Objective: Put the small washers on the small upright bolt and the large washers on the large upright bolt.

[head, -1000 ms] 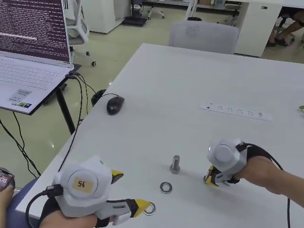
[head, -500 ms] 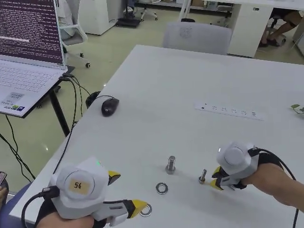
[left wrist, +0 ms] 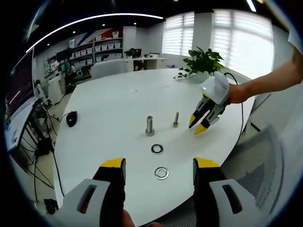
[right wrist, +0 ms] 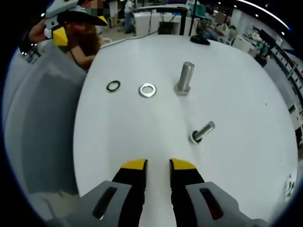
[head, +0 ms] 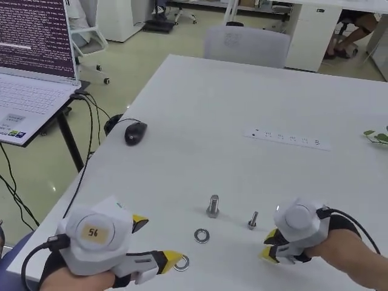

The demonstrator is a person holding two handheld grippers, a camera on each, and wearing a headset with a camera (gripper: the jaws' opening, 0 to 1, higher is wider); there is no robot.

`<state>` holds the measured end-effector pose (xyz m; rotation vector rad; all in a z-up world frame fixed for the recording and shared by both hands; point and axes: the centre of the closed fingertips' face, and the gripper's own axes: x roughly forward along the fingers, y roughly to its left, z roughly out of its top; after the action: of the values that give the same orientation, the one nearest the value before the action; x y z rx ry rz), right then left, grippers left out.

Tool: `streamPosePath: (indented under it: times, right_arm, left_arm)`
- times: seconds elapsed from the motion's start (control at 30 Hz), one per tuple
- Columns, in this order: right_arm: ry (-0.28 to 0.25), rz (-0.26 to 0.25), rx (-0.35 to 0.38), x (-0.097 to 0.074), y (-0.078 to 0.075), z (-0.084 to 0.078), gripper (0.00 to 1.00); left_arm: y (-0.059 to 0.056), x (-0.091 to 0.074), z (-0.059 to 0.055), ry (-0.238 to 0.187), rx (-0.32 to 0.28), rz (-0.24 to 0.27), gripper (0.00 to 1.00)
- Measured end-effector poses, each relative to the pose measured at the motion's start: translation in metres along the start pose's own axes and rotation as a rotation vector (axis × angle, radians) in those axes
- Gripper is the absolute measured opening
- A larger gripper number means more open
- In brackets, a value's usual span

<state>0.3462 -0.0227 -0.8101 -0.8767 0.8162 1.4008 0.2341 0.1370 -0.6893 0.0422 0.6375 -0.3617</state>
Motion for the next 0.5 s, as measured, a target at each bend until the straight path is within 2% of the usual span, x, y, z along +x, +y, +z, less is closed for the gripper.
streamPosePath:
  times: [0.5]
  right_arm:
    - [-0.06,0.111,-0.117,0.034,0.044,0.07,0.25]
  left_arm:
    - [0.003,-0.01,-0.006,-0.011,-0.02,0.021,0.57]
